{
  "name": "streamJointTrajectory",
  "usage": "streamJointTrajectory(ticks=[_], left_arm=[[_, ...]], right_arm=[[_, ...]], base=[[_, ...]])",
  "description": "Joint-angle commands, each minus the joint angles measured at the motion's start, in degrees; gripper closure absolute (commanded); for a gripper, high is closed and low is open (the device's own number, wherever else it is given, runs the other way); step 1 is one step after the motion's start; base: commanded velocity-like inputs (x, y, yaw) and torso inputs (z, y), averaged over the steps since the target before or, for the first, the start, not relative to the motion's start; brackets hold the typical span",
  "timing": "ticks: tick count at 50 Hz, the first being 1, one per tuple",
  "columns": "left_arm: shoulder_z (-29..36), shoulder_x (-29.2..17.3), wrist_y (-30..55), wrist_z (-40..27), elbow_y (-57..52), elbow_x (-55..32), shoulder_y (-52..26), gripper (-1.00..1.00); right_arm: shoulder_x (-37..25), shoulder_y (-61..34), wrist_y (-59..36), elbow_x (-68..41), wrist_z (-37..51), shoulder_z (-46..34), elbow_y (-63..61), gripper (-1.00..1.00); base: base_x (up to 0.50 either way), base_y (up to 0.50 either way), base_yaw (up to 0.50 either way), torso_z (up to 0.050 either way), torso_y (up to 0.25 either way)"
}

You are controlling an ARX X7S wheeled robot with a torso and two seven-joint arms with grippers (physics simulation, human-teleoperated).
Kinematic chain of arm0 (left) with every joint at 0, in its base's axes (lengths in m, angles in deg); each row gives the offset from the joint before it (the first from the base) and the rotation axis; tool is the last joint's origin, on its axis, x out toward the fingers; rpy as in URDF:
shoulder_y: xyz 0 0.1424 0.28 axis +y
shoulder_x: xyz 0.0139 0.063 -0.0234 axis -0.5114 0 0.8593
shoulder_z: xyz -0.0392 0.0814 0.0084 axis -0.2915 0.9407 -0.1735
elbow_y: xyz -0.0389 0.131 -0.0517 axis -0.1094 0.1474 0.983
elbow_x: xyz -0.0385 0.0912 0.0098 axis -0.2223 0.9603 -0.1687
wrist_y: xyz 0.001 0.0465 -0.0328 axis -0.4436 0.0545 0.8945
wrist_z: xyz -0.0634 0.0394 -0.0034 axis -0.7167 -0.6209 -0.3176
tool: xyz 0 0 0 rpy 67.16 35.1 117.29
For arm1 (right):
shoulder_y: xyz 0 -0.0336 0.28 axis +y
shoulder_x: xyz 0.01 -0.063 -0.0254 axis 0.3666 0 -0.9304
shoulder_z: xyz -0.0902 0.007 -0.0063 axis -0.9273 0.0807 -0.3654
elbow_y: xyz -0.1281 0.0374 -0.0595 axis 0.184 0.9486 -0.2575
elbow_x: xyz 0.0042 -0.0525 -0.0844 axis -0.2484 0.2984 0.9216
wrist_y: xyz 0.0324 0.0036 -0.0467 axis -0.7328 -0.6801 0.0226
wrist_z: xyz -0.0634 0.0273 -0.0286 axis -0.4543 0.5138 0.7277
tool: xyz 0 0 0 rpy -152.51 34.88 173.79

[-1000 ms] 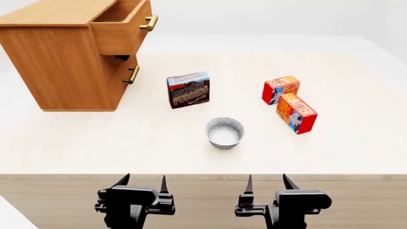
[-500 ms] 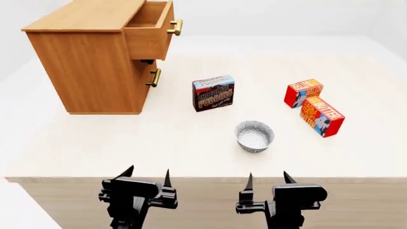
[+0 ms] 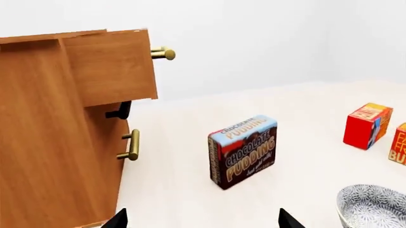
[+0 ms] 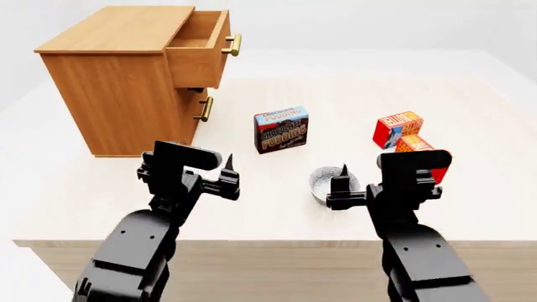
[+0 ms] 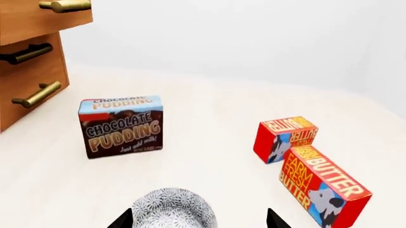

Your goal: Put the bowl in the top drawer of the cabinet.

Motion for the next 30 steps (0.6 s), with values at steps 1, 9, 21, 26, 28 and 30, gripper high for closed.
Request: streamJointTrajectory(ticks=[1,9,21,26,28,30], left_arm=[[-0.23,0.31,11.63,1.01,6.13,-1.68,-17.38,-1.0],[-1.4,0.48,19.22,1.22,8.03,-3.33,-29.04,-1.0],[-2.56,2.57,30.8,0.43,7.41,-6.33,-41.06,-1.0],[-3.86,3.29,34.0,-0.33,8.84,-7.26,-45.02,-1.0],[-3.34,3.17,34.82,-0.41,9.13,-7.2,-46.28,-1.0],[-3.47,3.21,36.15,-0.9,9.66,-7.23,-47.63,-1.0]], right_arm=[[-0.78,-14.05,-15.63,-3.56,-1.65,2.61,-1.5,-1.0],[-1.88,-16.21,-18.17,-4.28,-2.56,1.28,-3.51,-1.0],[-2.55,-15.79,-20.45,-5.56,-3.52,-0.32,-7.85,-1.0],[-2.7,-14.71,-18.64,-5.7,-4.23,-1.54,-6.6,-1.0],[-2.75,-14.58,-18.26,-6.0,-4.66,-1.72,-6.41,-1.0],[-2.71,-14.39,-17.67,-6.42,-5.14,-1.64,-6.51,-1.0]], base=[[0.0,0.0,0.0,0.05,0.0],[0.0,0.0,0.0,0.05,0.0],[0.0,0.0,0.0,0.05,0.0],[0.0,0.0,0.0,0.05,0.0],[0.0,0.0,0.0,0.049,0.0],[0.0,0.0,0.0,0.04,0.0]])
